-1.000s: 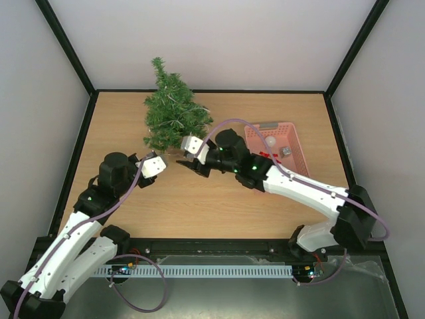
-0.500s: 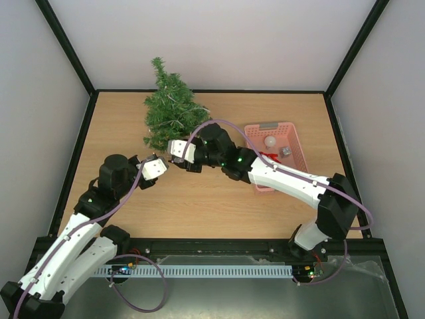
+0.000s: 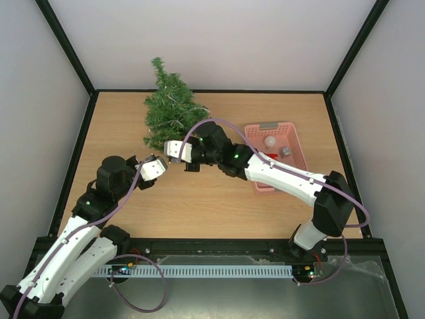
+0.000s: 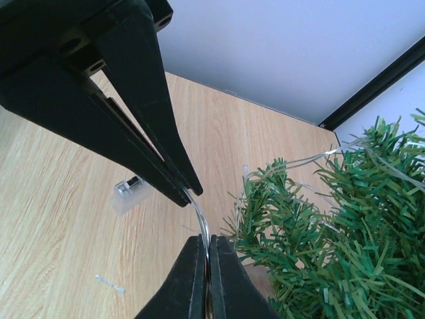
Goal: Decorate the small christmas tree
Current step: Wrap the decoration item around the Christmas tree.
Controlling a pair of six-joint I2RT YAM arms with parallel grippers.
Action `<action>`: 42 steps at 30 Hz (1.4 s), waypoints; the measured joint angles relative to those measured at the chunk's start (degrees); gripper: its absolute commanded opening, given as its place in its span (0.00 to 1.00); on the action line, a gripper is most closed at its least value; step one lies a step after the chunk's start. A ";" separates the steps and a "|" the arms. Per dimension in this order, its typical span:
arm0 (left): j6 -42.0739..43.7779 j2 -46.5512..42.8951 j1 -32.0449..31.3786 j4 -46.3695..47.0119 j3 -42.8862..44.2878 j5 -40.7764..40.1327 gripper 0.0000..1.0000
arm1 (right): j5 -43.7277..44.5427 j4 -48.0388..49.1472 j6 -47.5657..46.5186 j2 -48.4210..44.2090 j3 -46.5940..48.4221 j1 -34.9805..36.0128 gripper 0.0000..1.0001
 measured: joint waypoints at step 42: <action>-124.58 -6.73 0.31 -1.51 11.72 -15.13 0.67 | 6.58 7.52 10.67 1.01 3.72 0.57 0.02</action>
